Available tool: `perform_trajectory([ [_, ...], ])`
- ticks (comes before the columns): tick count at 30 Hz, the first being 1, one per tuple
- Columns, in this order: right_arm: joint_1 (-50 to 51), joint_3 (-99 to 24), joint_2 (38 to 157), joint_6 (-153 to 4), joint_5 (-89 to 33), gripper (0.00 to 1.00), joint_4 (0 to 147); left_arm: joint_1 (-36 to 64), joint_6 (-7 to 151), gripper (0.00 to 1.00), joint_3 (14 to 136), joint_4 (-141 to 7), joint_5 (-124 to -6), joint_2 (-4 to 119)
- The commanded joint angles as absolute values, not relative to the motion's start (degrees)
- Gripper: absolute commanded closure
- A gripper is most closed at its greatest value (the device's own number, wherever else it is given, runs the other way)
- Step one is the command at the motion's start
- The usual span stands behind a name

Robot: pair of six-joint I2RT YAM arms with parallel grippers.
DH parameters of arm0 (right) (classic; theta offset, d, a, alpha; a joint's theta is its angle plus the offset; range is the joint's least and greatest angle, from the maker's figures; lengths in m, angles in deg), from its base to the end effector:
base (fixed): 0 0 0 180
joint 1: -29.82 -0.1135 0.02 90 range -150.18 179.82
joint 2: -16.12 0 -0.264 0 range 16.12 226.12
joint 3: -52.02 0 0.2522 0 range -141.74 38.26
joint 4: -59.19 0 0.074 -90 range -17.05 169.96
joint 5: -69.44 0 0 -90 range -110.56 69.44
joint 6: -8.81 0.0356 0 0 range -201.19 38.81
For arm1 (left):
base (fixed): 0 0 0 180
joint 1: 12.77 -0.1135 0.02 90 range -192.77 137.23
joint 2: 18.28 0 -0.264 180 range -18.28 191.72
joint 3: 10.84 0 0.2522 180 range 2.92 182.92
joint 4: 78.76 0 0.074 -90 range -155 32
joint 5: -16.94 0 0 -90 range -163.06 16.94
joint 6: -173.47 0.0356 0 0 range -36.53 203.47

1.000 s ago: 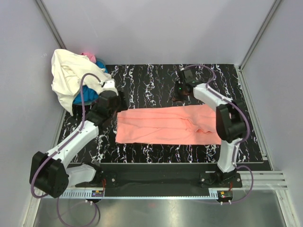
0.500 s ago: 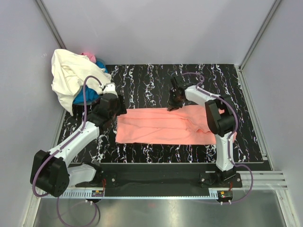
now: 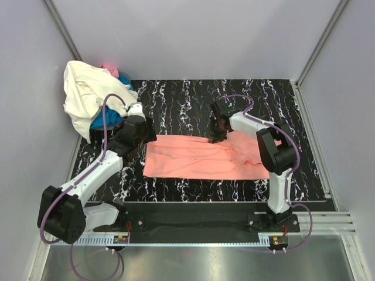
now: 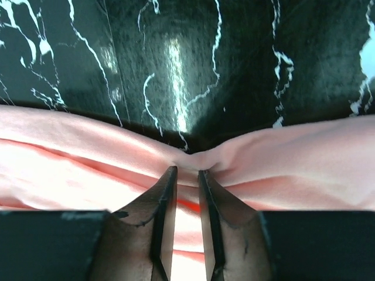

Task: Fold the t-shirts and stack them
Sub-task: Fold the tshirt

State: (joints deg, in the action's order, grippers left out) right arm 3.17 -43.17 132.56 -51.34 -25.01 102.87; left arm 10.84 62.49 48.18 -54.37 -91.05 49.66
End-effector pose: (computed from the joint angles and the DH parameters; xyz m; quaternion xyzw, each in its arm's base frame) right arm 0.3732 0.1904 0.1593 0.0188 0.9753 0.1360 0.1731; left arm 0.2428 -0.0941 0.2598 -0.0543 0.8708 -0.0506 0.4861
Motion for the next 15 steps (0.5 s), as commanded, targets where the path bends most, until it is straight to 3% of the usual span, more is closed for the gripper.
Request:
perform_trajectory([
  [1, 1.4, -41.9, 127.6, -51.2, -20.8, 0.71, 105.4, 10.5, 63.2, 0.35, 47.7, -57.4, -91.8, 48.7],
  [15, -4.7, -37.3, 126.2, -49.9, -9.8, 0.68, 107.8, 10.4, 63.3, 0.35, 47.8, -57.3, -92.1, 48.8],
])
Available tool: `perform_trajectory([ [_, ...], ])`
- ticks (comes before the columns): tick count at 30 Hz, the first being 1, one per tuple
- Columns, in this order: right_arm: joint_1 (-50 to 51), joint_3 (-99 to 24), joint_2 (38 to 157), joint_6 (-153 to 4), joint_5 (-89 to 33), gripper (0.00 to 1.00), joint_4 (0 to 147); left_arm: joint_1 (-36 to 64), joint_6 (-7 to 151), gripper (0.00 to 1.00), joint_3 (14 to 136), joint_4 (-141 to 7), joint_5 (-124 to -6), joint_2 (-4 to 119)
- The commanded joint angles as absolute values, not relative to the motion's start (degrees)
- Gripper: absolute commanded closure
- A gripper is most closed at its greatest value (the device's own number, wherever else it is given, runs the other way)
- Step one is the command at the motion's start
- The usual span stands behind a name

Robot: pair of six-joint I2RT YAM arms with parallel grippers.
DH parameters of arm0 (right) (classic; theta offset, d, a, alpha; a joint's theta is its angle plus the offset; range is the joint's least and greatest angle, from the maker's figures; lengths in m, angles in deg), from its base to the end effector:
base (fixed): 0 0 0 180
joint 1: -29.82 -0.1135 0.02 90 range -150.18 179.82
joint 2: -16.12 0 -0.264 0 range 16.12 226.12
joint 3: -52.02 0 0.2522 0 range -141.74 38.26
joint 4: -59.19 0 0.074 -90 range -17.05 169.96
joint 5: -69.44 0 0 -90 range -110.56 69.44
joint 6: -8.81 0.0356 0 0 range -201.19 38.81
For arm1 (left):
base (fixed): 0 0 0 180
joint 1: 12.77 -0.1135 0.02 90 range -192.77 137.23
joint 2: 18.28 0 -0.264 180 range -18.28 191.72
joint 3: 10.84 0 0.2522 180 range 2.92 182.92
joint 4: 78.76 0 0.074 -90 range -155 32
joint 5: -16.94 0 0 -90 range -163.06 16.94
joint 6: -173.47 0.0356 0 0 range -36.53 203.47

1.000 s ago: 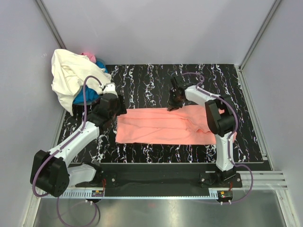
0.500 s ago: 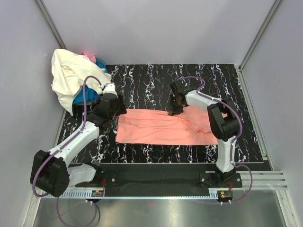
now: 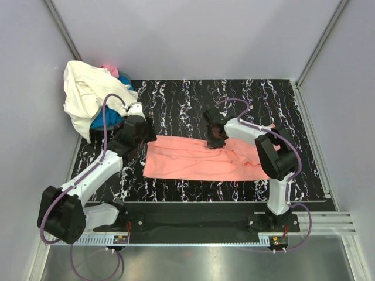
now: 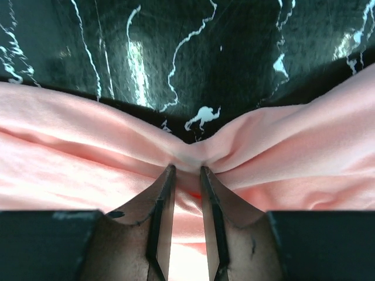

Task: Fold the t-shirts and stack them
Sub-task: Fold the tshirt

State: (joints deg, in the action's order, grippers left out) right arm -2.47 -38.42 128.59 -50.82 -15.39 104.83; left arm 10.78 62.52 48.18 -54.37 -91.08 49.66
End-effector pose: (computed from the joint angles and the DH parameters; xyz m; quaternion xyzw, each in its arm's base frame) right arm 0.3367 0.2090 0.1616 -0.0077 0.9801 0.0628 0.1882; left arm 0.2429 -0.0938 0.2598 -0.0546 0.8707 -0.0500 0.4862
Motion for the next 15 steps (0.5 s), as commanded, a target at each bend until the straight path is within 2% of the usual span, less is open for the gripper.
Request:
perform_trajectory([
  [1, -5.2, -37.3, 126.1, -49.7, -8.6, 0.68, 108.3, 10.4, 63.3, 0.35, 47.8, -57.3, -92.1, 48.7],
  [8, -9.8, -38.0, 124.3, -48.5, 1.7, 0.66, 114.3, 10.4, 63.3, 0.35, 47.9, -57.3, -92.2, 49.0],
  [15, -13.9, -30.9, 116.8, -45.7, 0.5, 0.66, 114.7, 10.3, 63.3, 0.35, 47.9, -57.4, -92.3, 49.6],
])
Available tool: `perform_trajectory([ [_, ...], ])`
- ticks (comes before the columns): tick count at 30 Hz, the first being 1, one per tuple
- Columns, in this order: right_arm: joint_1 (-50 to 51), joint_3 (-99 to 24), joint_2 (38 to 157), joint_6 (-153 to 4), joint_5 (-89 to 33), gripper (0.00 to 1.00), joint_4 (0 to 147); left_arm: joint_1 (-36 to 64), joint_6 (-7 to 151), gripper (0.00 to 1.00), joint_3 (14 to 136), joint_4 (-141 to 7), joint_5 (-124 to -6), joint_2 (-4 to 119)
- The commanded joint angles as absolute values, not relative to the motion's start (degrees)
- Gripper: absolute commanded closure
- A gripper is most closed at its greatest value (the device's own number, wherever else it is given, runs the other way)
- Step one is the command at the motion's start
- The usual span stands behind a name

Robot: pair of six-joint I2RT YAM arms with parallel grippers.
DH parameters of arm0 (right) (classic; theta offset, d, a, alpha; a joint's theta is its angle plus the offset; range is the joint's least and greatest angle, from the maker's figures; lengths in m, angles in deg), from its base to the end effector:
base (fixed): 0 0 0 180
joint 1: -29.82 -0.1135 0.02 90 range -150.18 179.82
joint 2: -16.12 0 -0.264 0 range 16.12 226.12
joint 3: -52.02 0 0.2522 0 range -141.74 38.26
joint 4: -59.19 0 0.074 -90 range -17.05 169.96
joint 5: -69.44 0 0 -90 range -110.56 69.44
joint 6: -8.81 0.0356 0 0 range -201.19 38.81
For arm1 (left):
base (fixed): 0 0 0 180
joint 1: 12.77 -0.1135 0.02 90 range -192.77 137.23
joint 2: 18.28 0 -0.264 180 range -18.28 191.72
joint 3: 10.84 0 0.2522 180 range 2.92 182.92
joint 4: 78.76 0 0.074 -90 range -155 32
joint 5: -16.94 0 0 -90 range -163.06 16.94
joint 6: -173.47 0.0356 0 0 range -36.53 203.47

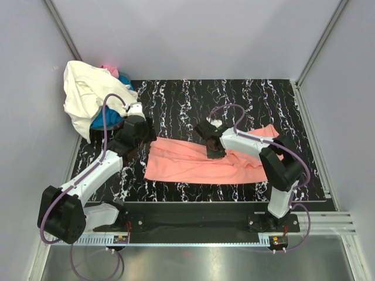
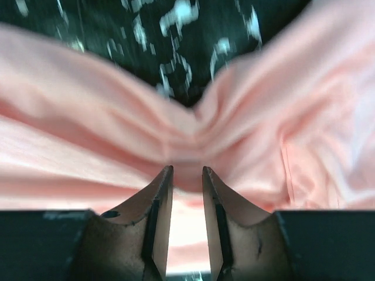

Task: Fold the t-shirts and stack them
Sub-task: Fold the tshirt

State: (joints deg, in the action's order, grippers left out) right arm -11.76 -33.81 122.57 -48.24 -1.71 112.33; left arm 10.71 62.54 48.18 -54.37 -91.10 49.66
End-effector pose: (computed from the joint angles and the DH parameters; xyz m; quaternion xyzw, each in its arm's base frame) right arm 0.2776 0.2309 0.1745 -0.0504 0.9756 -0.0446 0.2091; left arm 0.2430 -0.0935 0.2598 -0.0551 0.8707 -0.0495 0.4863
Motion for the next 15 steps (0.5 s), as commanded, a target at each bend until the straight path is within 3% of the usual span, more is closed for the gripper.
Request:
perform_trajectory([
  [1, -14.6, -29.8, 115.5, -44.8, 0.1, 0.66, 115.1, 10.3, 63.3, 0.35, 48.0, -57.4, -92.1, 49.8],
  [5, -16.8, -17.8, 101.4, -42.9, -6.9, 0.66, 111.8, 10.3, 63.3, 0.35, 48.4, -57.1, -91.8, 51.1],
  [8, -16.8, -11.2, 91.1, -38.8, -5.5, 0.63, 111.3, 10.4, 62.8, 0.35, 49.0, -57.5, -90.3, 53.0],
  [9, -16.8, -10.1, 89.1, -37.6, -4.0, 0.61, 111.4, 10.5, 62.6, 0.35, 49.2, -58.1, -88.1, 54.0],
  [11, -16.1, -8.2, 85.9, -34.9, 0.9, 0.44, 111.3, 11.0, 61.9, 0.35, 50.5, -58.6, -86.0, 57.9],
  [15, -6.9, -8.1, 88.5, -36.5, -3.2, 0.34, 108.6, 13.9, 62.6, 0.35, 56.2, -56.8, -83.5, 66.5],
])
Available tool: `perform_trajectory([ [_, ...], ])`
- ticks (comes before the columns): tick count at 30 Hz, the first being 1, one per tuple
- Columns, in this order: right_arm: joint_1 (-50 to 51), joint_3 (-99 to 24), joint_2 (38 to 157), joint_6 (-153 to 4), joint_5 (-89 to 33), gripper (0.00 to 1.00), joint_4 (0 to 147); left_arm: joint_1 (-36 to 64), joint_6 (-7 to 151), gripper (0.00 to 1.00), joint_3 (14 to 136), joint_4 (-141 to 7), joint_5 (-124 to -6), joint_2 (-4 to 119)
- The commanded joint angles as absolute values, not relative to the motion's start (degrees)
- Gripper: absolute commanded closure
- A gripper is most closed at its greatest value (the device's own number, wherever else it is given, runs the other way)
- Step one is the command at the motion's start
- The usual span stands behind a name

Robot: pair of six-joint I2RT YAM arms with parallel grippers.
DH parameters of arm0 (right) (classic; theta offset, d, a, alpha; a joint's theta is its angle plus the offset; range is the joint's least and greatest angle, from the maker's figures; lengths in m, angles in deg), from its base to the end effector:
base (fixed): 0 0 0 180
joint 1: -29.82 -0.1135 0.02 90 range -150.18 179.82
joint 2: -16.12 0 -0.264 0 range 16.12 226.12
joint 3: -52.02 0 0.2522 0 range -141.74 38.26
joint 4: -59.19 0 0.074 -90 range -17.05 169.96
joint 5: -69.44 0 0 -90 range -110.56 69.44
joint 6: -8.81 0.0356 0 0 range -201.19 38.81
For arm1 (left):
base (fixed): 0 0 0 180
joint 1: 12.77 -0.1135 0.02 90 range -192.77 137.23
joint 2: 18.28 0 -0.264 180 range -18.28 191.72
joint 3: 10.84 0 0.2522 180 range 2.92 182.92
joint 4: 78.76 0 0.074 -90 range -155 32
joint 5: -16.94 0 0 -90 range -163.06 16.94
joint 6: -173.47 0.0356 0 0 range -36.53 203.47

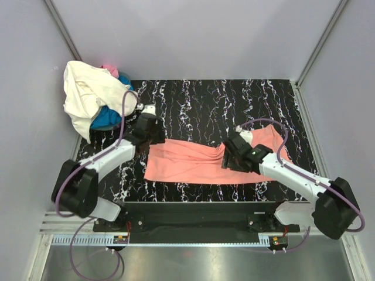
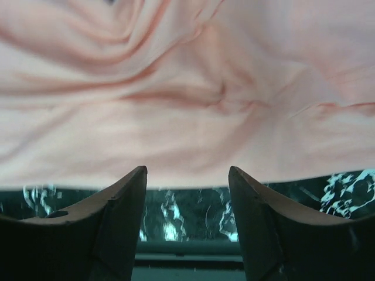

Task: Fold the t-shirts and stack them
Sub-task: Fold the tshirt

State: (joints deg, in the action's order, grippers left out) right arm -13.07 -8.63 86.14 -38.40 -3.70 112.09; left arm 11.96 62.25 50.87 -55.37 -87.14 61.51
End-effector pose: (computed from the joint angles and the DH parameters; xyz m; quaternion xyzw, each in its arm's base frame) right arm 0.1747 0.1482 0.2249 0.0343 0.9604 0.0568 0.2706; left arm 0.2709 -0.1152 0.2232 -0.0226 0.9059 -0.0563 0.4191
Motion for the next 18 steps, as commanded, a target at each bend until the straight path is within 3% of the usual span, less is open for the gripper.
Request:
perform_trajectory([
  [1, -4.5, -8.4, 89.6, -37.8, -5.2, 0.34, 107.9, 14.9, 62.8, 0.35, 59.5, -56.0, -82.9, 68.6],
  [9, 6.4, -10.0, 100.4, -39.4, -9.3, 0.27, 102.3, 17.5, 61.9, 0.36, 69.1, -48.2, -81.8, 81.6],
  [18, 11.7, -25.4, 121.5, -44.3, -16.2, 0.28, 99.8, 17.8, 58.9, 0.35, 61.2, -48.5, -81.1, 82.4],
])
